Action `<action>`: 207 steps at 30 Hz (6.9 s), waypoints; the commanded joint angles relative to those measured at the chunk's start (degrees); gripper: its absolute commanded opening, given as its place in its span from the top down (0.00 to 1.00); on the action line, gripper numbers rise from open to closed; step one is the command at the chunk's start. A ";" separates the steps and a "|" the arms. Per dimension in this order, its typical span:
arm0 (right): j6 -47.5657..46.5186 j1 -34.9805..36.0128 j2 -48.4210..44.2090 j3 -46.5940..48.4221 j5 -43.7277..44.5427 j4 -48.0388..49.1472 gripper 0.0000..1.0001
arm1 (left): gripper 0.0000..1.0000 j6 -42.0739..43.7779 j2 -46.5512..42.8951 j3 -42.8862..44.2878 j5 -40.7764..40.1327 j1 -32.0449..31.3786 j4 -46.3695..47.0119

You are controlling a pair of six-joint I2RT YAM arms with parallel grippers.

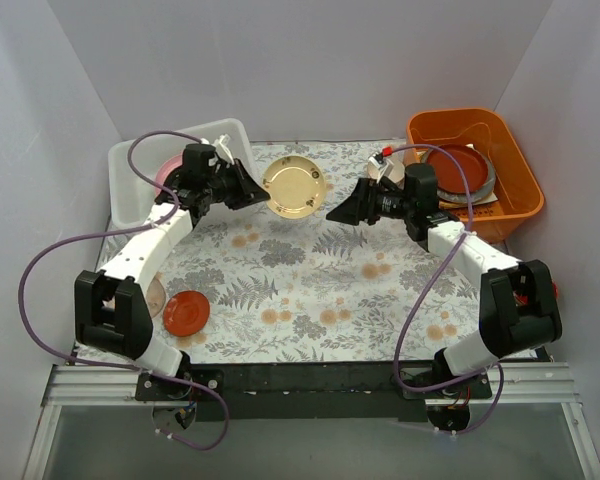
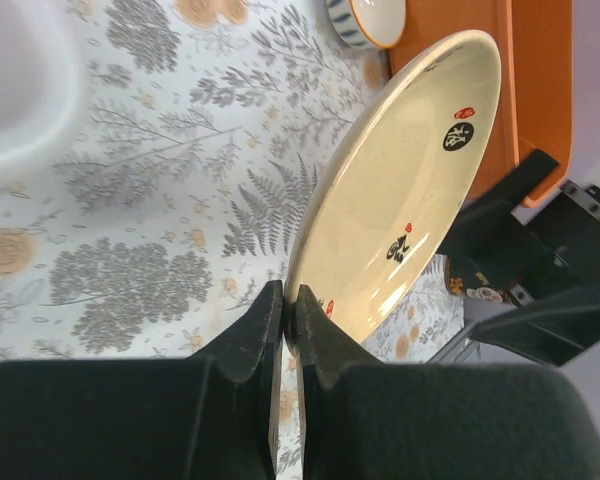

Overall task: Place the plates into the plastic bin on the countertop
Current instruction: Place the plate in the plastic bin, then pick up the plate at the center of the board.

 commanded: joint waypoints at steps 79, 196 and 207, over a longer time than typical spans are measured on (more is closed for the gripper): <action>-6.90 1.51 -4.39 -2.87 -4.10 -10.38 0.11 | 0.47 3.79 28.51 19.48 5.61 38.00 -7.36; 9.45 45.46 49.31 45.64 21.13 -13.28 0.47 | 0.14 -1.39 -32.40 -19.45 -8.62 42.05 -29.60; 8.49 46.33 50.54 47.31 20.24 -15.74 0.59 | 0.14 -1.66 -32.40 -20.25 -8.62 42.05 -28.98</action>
